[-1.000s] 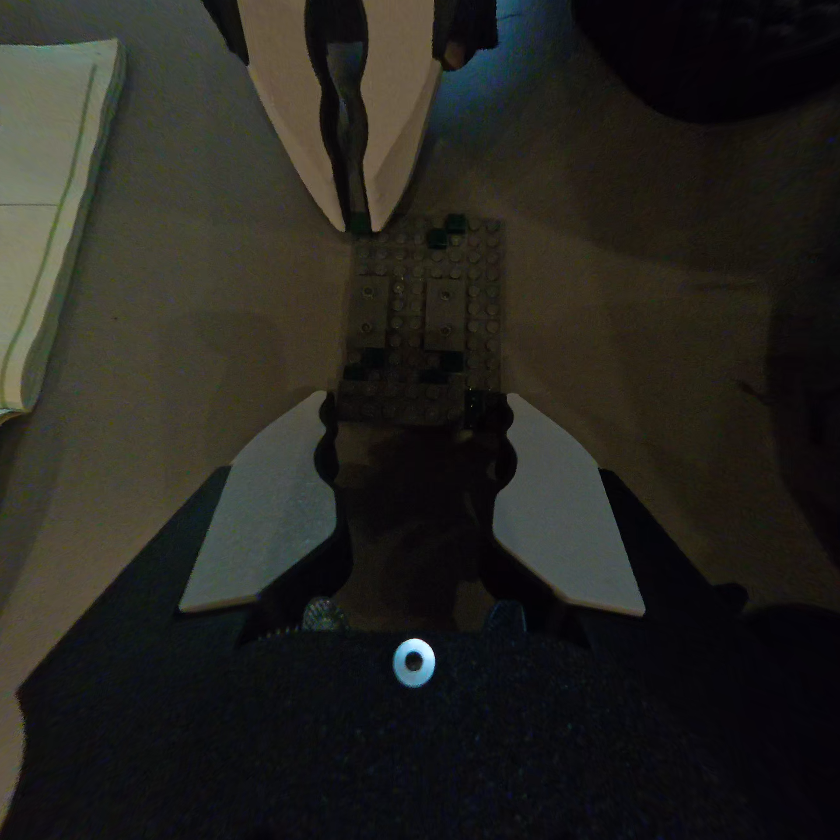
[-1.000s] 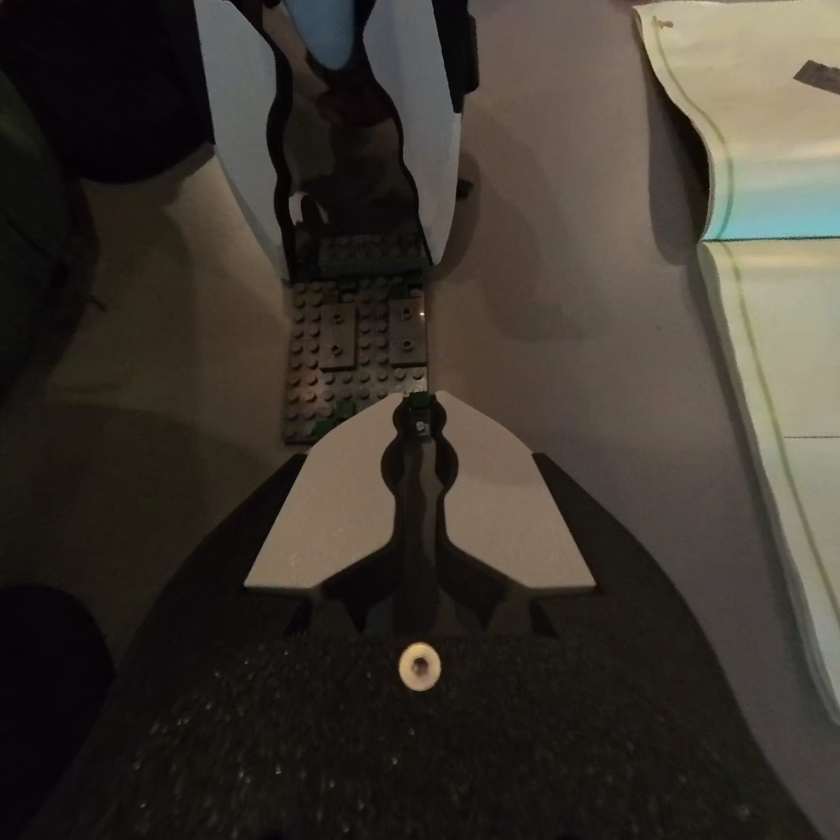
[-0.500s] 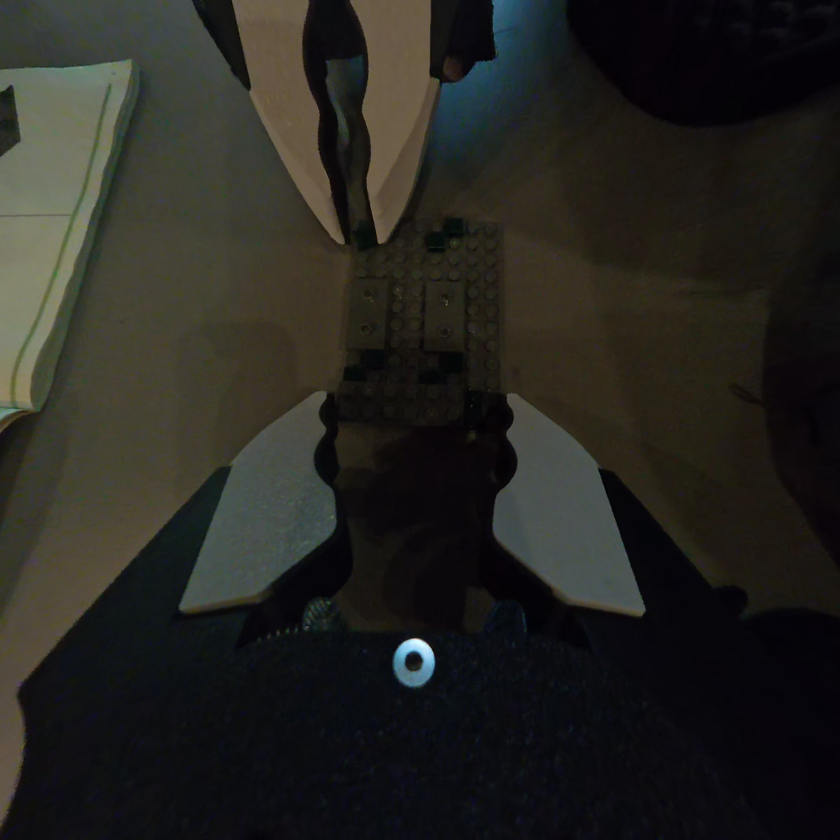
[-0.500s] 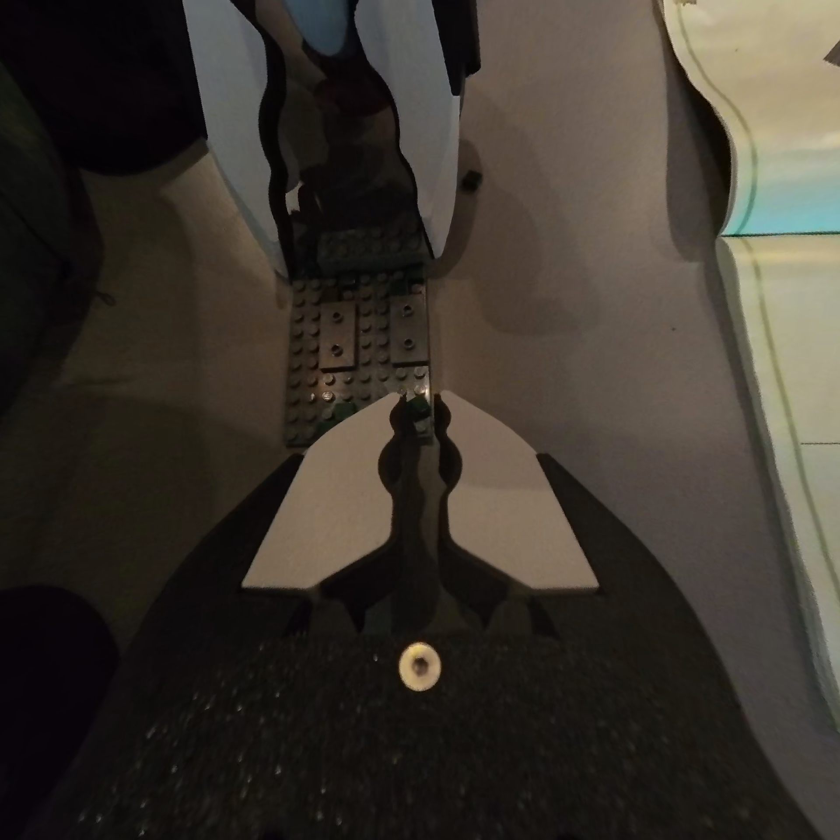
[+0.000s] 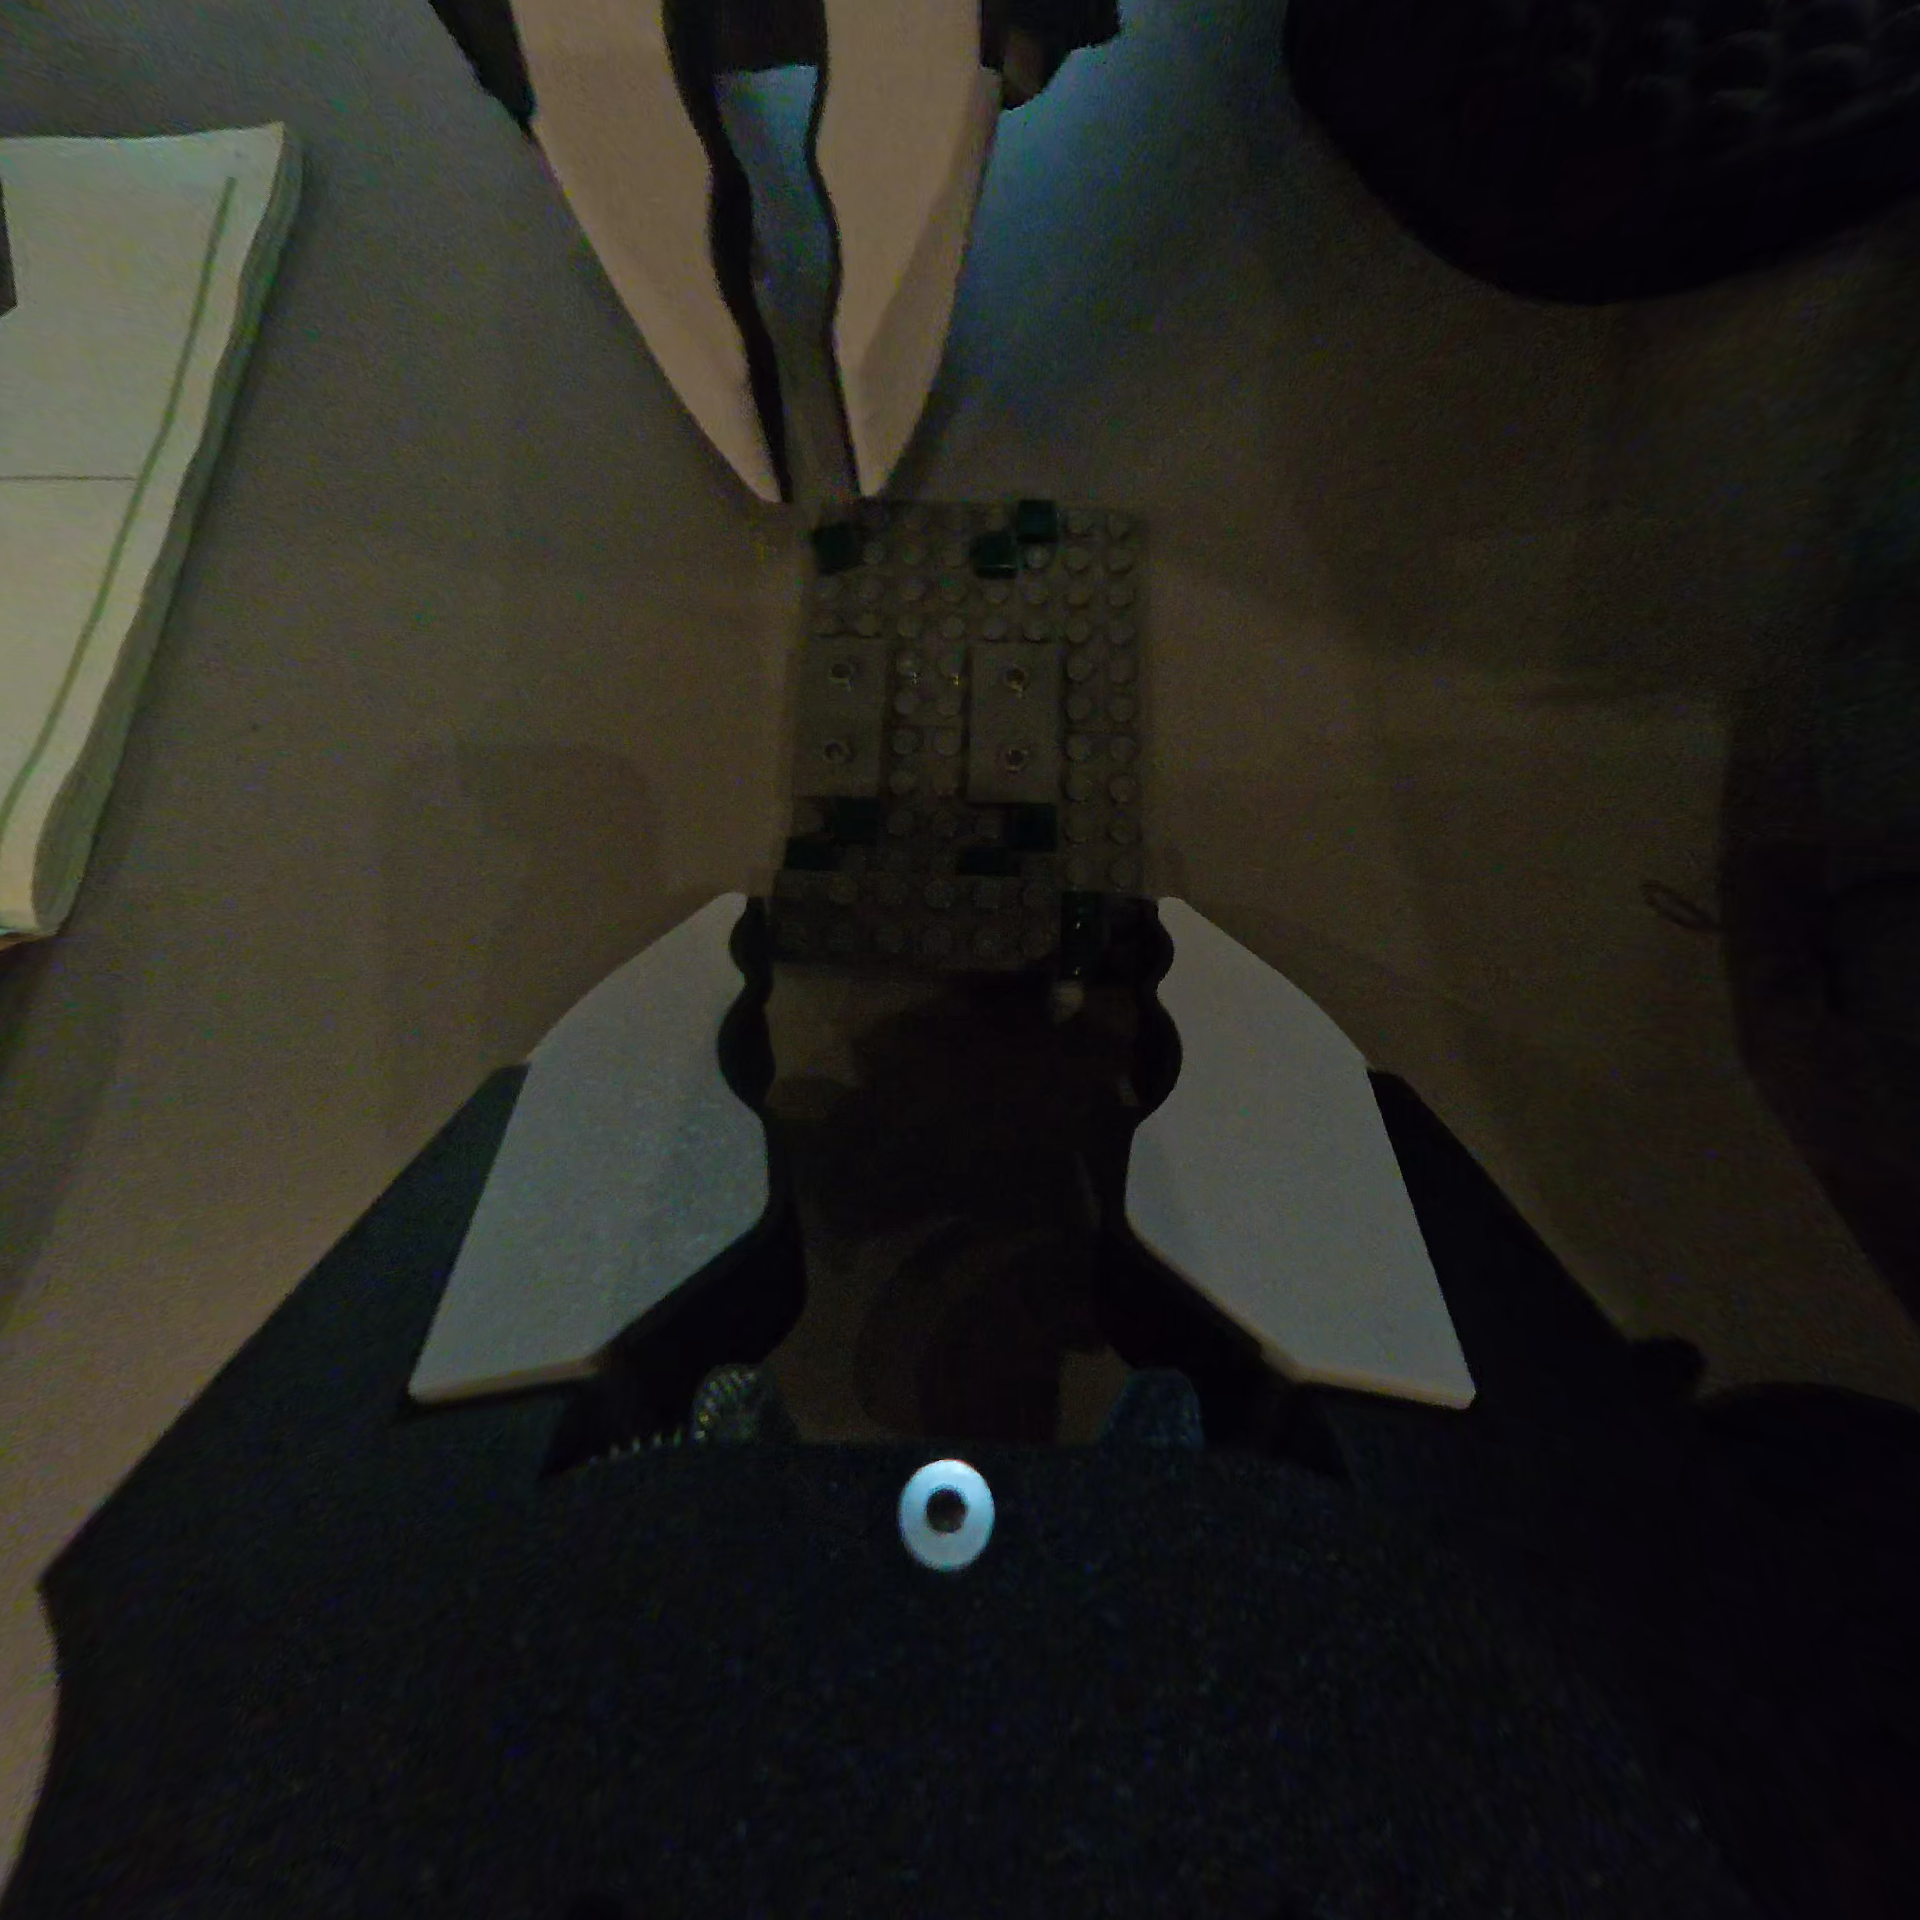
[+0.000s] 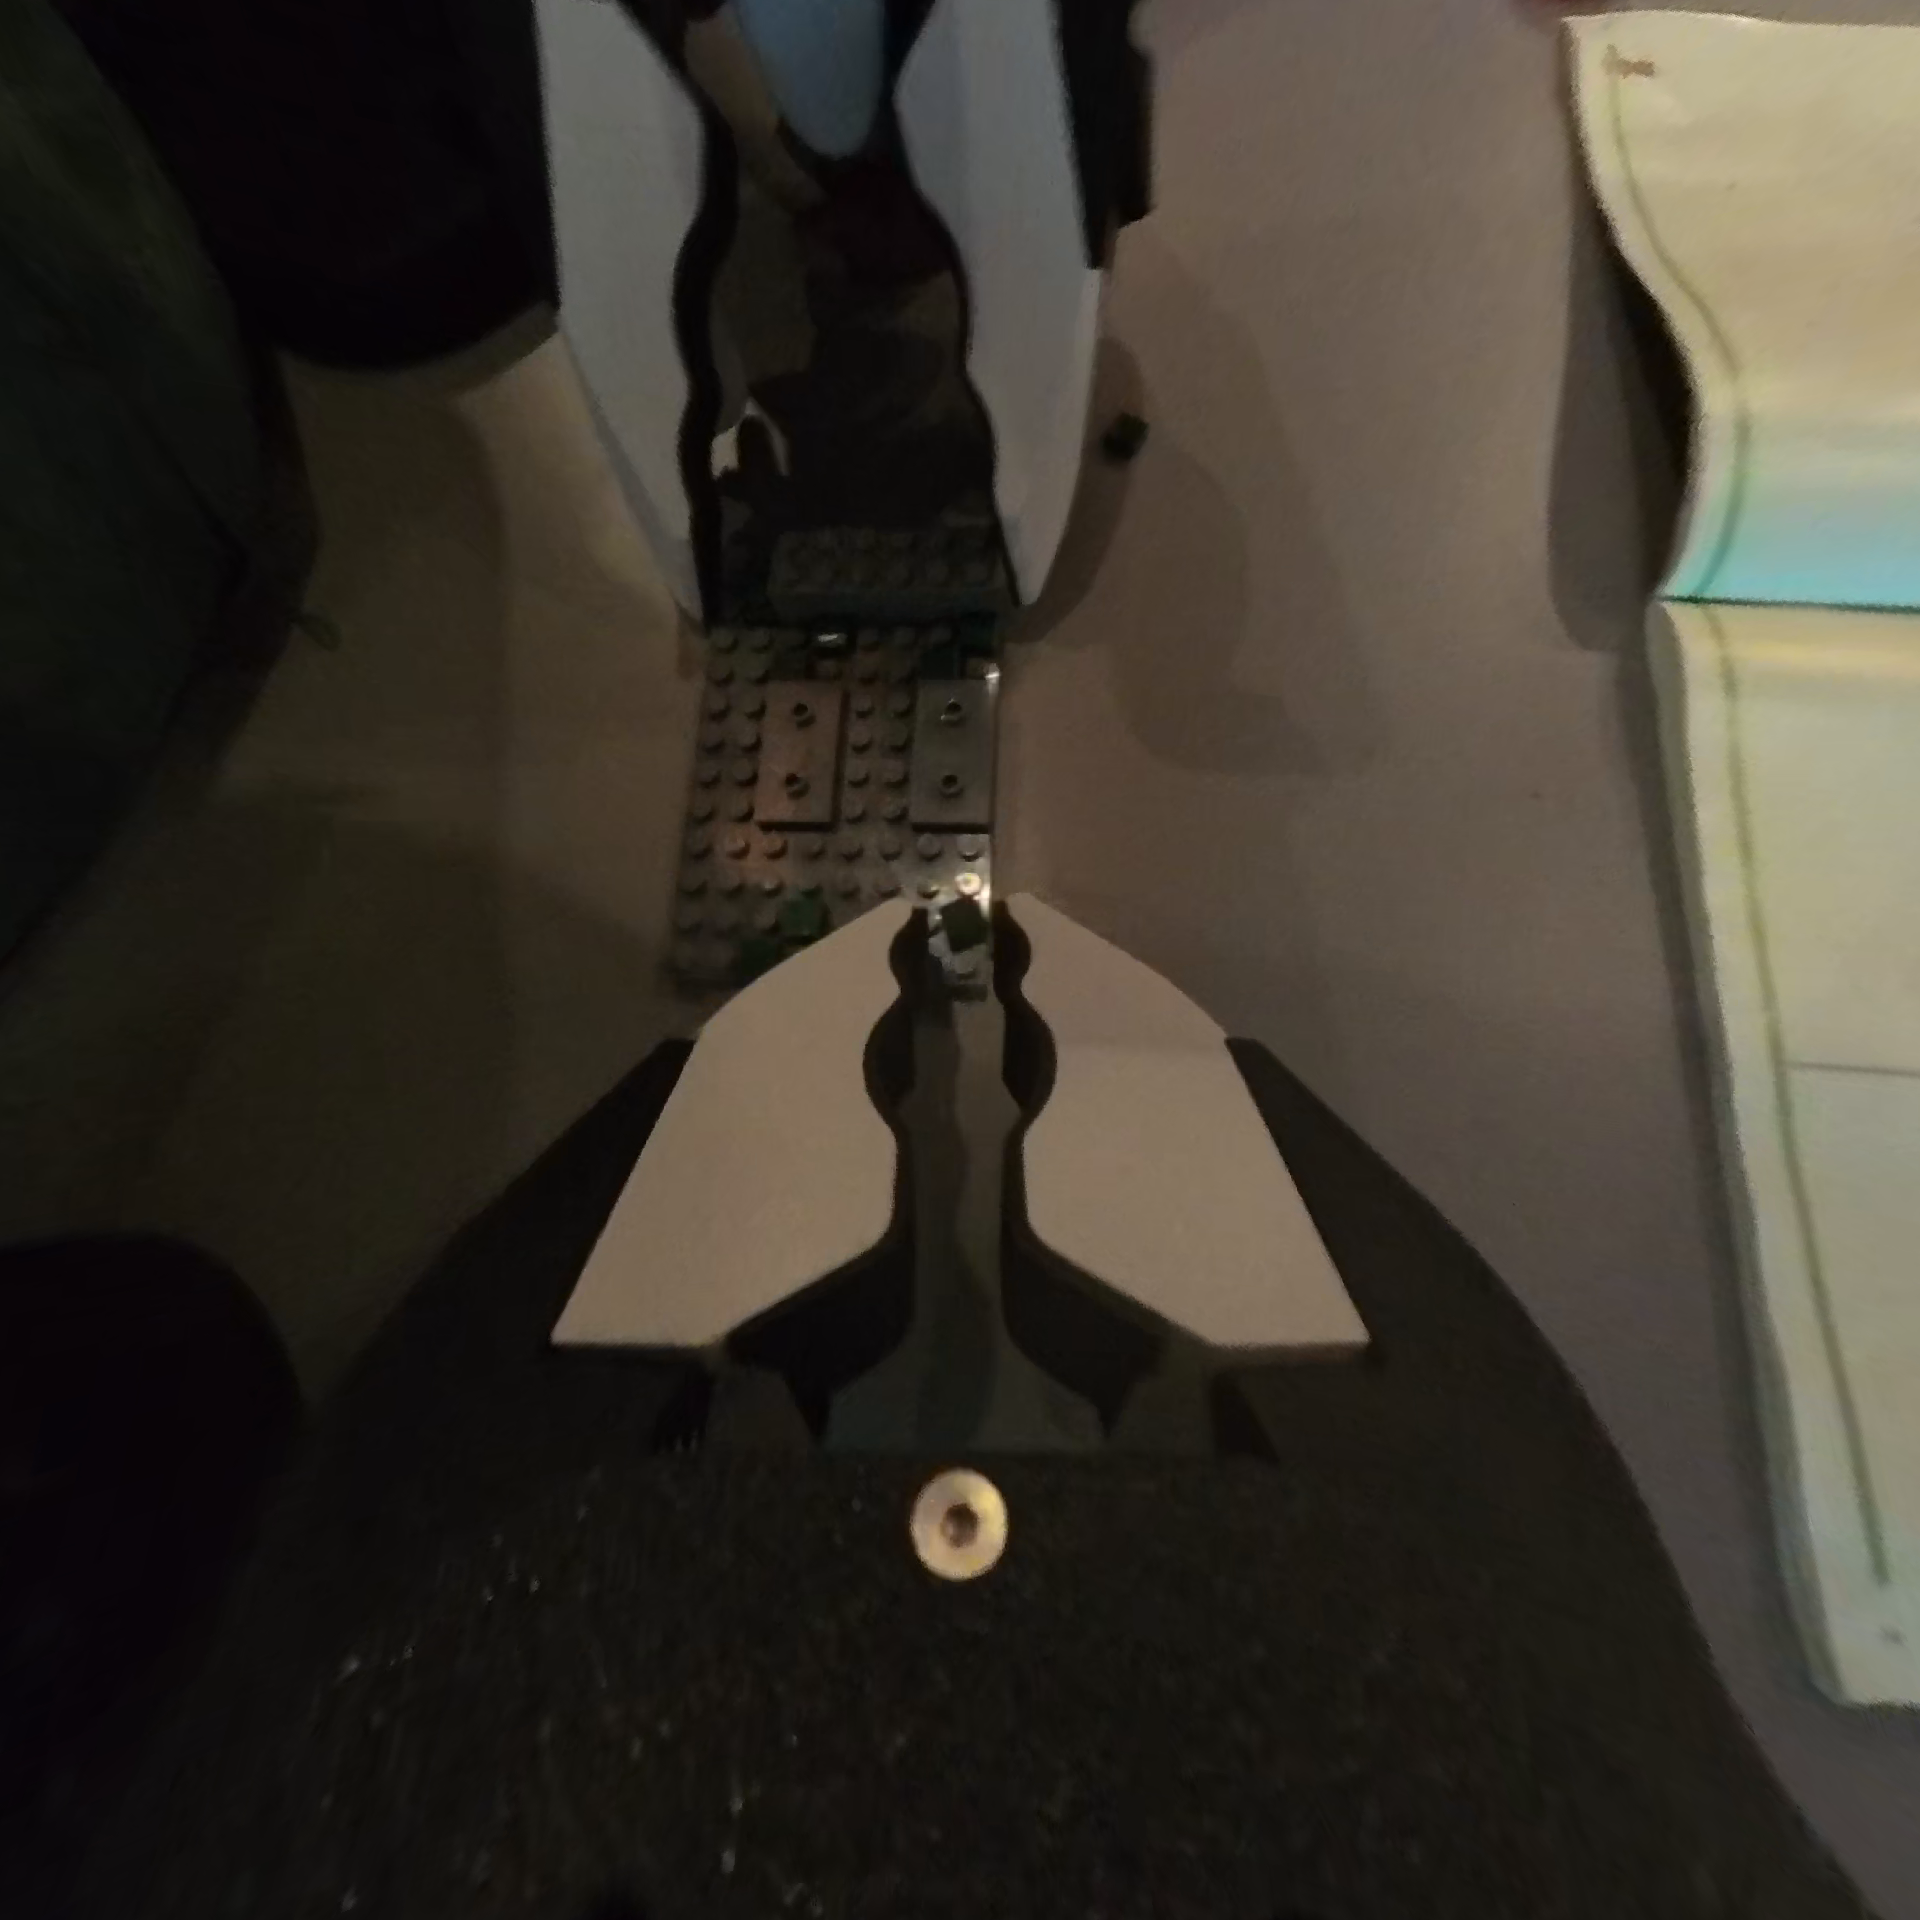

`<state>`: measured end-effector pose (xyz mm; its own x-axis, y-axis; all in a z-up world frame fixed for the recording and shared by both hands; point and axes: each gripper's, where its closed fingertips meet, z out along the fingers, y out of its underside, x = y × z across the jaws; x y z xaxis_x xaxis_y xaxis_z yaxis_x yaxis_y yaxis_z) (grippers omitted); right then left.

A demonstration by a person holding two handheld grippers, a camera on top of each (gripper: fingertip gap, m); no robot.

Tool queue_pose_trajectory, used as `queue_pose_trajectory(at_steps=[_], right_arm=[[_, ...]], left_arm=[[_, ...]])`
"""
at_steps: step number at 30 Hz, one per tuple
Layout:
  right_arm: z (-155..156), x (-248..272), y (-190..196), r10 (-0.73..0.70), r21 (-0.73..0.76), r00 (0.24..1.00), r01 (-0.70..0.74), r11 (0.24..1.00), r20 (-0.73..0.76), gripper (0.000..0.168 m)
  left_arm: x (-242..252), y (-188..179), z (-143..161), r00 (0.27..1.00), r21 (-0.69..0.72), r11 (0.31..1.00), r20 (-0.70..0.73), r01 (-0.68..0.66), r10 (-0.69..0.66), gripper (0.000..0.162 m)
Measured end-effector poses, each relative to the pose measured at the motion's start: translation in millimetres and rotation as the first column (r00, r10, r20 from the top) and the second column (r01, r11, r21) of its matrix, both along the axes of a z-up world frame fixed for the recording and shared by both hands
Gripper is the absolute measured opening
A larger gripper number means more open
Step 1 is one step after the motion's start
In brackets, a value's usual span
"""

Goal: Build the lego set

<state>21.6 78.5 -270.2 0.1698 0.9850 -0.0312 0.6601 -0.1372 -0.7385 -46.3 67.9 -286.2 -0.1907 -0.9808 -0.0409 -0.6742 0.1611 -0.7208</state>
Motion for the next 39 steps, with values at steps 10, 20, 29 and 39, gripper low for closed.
queue_pose_trajectory(at_steps=[10,20,29,39], right_arm=[[-6.5,-2.0,3.2,-0.007,0.031,1.000,0.006,1.000,0.027,0.005],[-5.6,-3.8,3.1,-0.060,0.022,0.998,0.059,0.998,0.028,0.005],[-3.1,-2.3,-2.4,0.139,0.097,0.985,-0.150,0.984,0.105,0.008],[-10.2,-3.9,0.9,0.211,0.082,0.959,-0.230,0.970,0.191,0.006]], left_arm=[[-1.7,-1.2,0.1,1.000,0.003,1.000,-0.005,0.002,-0.002,0.068],[-3.3,-2.5,-0.1,1.000,0.000,1.000,-0.008,-0.009,0.009,0.068],[-3.3,-2.5,-0.4,1.000,-0.005,1.000,-0.010,-0.004,0.004,0.068],[-3.4,-2.3,-0.7,1.000,-0.007,1.000,-0.014,-0.006,0.006,0.068]])
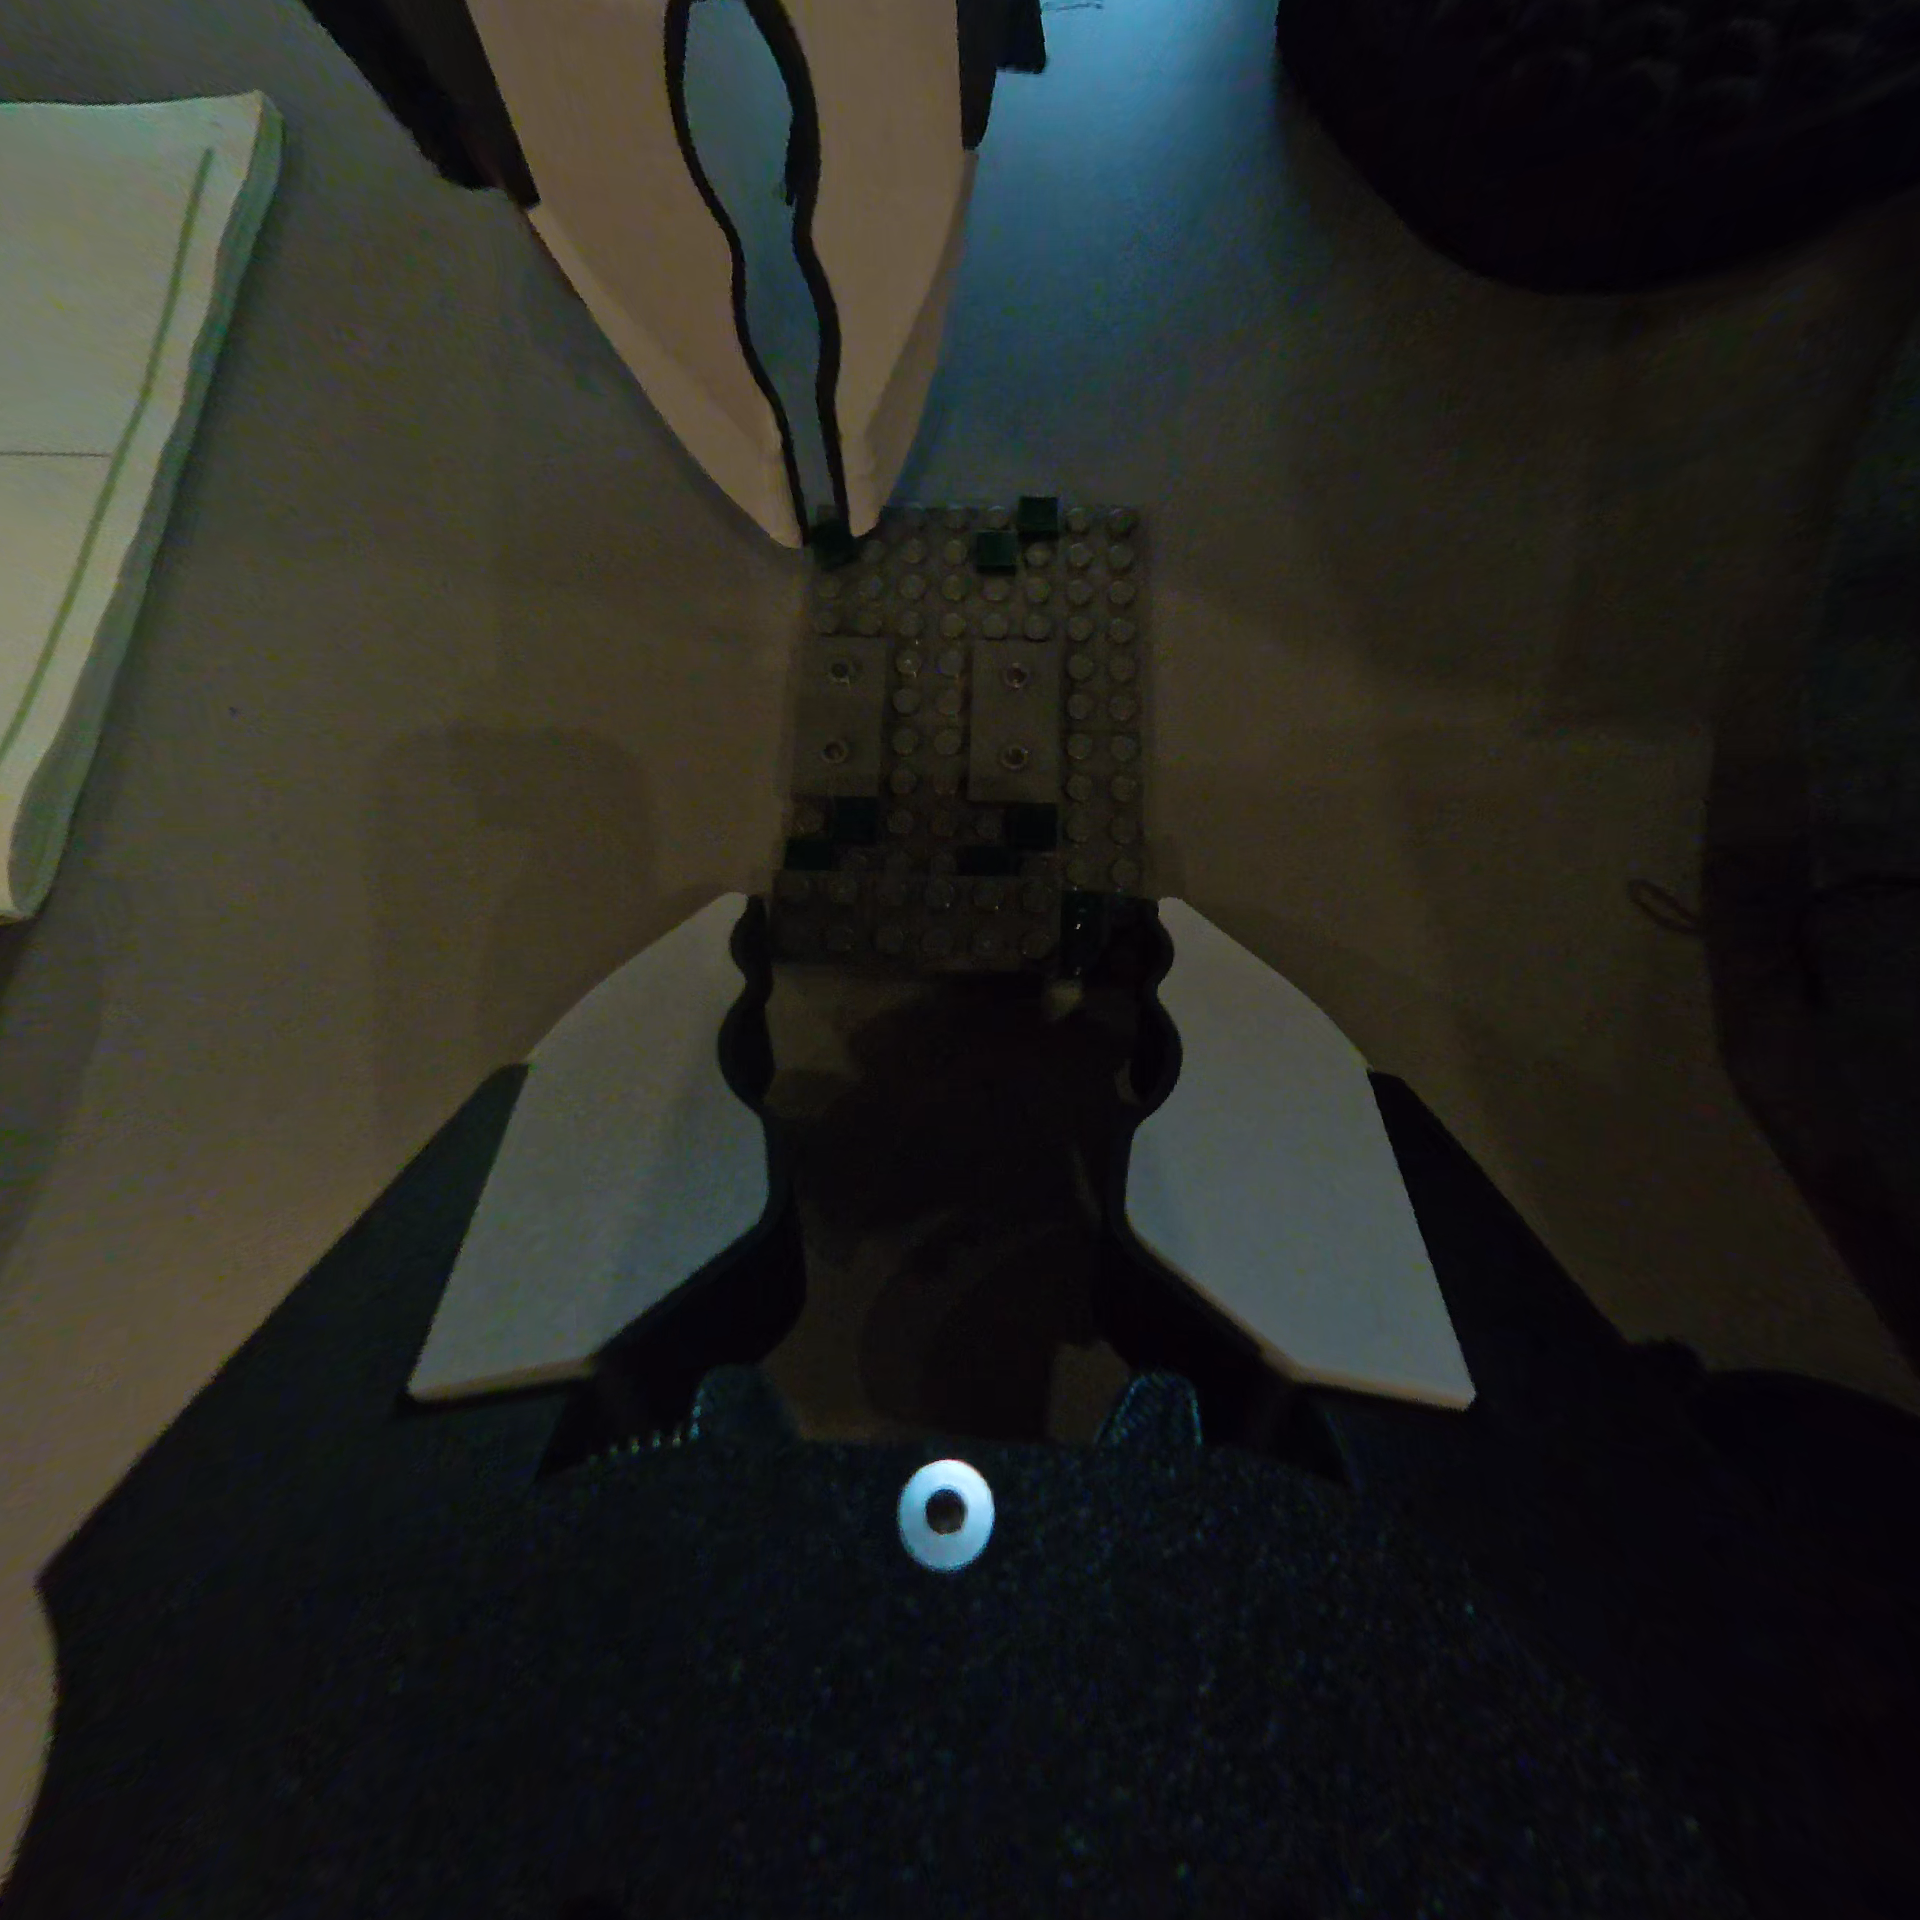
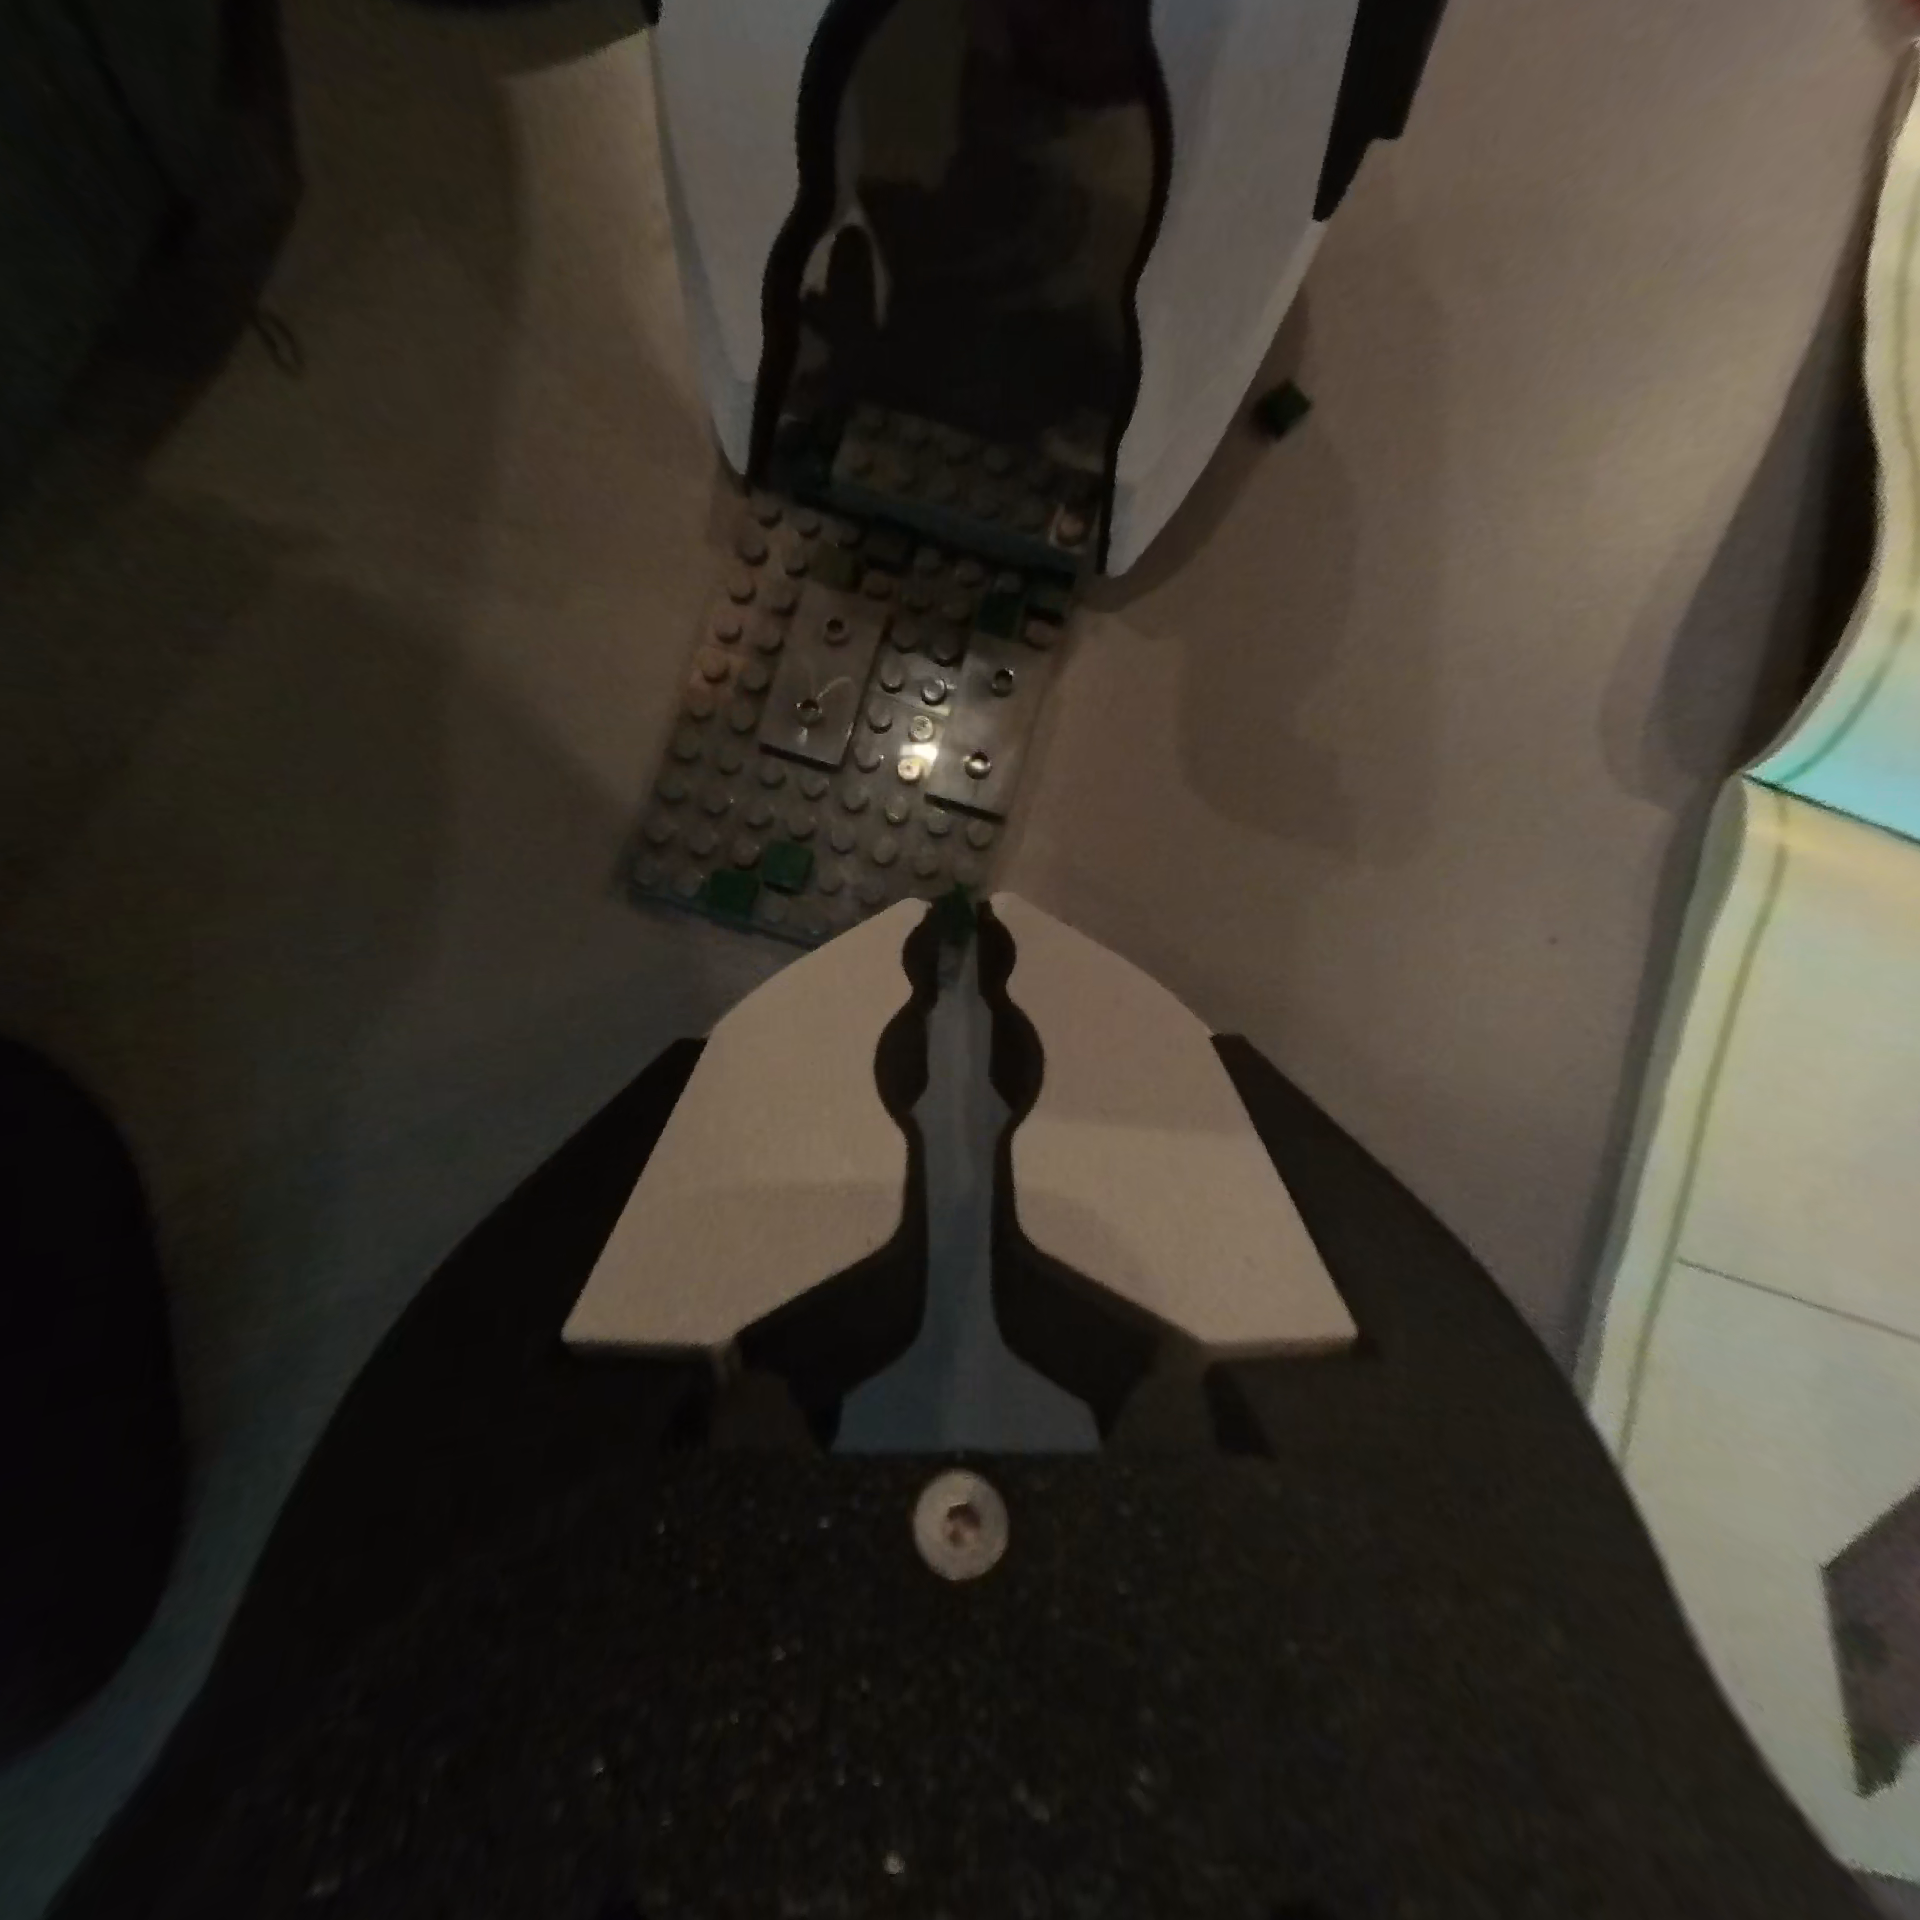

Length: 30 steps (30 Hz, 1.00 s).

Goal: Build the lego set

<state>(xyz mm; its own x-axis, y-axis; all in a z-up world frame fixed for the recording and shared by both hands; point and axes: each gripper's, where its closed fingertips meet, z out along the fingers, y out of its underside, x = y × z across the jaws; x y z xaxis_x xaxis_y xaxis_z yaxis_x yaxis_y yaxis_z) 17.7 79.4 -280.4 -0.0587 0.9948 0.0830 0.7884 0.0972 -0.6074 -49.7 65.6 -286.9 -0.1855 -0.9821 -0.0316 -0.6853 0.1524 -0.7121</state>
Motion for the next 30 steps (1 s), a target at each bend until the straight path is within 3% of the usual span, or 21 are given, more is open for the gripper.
queue_pose_trajectory(at_steps=[13,30], right_arm=[[-2.0,0.2,-0.4,-0.357,-0.206,0.934,0.352,0.913,0.016,0.006],[-1.3,-0.4,-2.1,-0.371,-0.302,0.927,0.371,0.878,0.061,0.008]], left_arm=[[0.0,-2.0,-0.4,1.000,-0.006,1.000,-0.007,-0.019,0.019,0.068],[0.5,-3.1,-0.2,1.000,-0.007,1.000,-0.001,-0.013,0.013,0.068]])
